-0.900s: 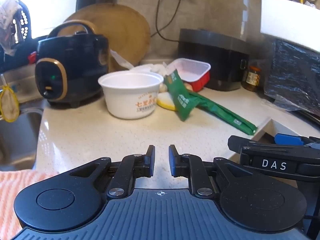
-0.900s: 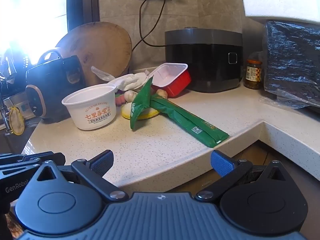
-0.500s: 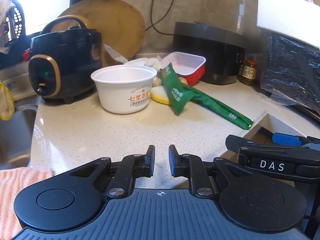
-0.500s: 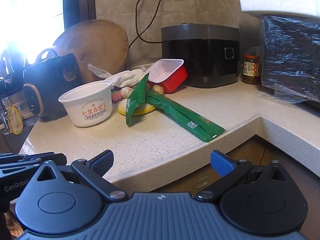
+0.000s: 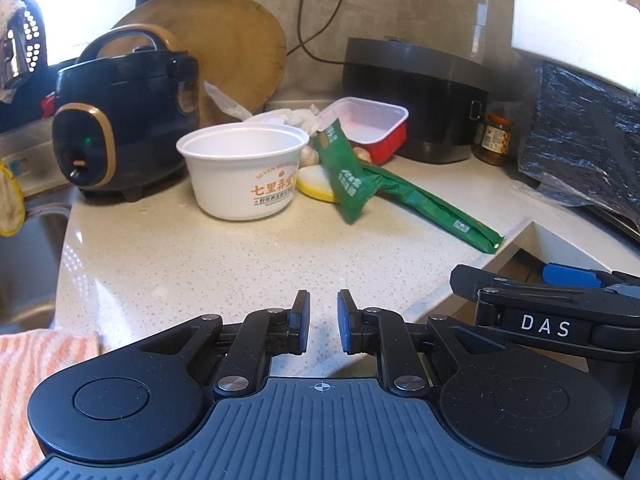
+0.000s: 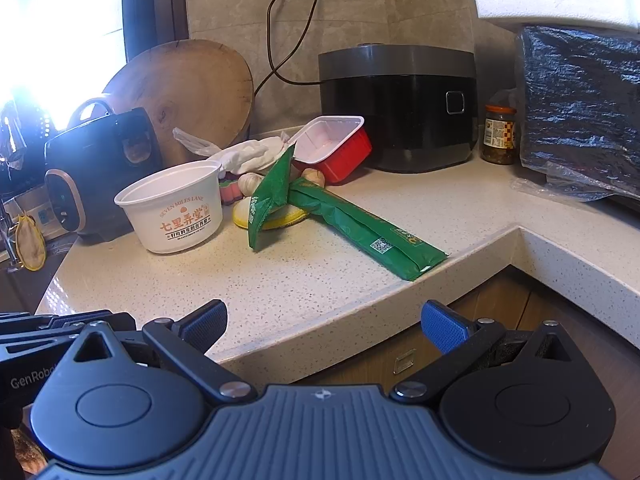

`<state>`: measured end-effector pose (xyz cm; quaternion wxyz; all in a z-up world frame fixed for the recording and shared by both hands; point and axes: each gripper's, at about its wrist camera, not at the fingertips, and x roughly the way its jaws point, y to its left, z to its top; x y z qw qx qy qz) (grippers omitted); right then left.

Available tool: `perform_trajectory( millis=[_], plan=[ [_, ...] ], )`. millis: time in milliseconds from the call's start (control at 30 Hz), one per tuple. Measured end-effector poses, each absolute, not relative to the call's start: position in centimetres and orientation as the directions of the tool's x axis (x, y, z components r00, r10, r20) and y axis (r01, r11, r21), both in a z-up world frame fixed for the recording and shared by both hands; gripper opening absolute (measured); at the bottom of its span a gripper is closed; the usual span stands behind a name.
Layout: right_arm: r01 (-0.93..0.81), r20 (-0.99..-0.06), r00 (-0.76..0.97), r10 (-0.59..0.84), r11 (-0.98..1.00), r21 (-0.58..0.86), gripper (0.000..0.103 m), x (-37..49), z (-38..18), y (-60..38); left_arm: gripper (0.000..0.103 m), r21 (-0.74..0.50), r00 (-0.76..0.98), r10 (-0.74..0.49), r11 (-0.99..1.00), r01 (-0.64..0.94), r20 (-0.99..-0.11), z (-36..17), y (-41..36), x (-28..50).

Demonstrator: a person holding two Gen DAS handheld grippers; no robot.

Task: Collect trash

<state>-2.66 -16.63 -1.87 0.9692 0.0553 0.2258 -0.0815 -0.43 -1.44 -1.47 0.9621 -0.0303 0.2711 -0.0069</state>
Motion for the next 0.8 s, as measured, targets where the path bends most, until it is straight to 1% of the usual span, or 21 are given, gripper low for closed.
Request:
perform_trajectory(
  millis=[133, 333, 800],
  plan=[
    [0.185, -0.447, 0.885, -0.133, 0.980, 0.074, 0.103, -2.7, -1.9, -16.7, 0.018, -0.064, 0.851, -0.032, 0.998, -0.002, -0.525, -1.1, -1.3, -0.3],
    [0.187, -0.430, 0.893, -0.137, 0.979, 0.077, 0.103, -3.2, -1.5, -16.8, 0.018, -0.068, 0.861, -0.044, 0.998, 0.011, -0.506, -0.3, -1.3, -0.5],
    [0.197, -0.431, 0.891, -0.143, 0.977, 0.084, 0.103, -3.6, -1.4, -17.0, 0.018, -0.071, 0.858, -0.061, 0.997, 0.029, -0.511, 0.1, -1.6, -0.5]
  ],
)
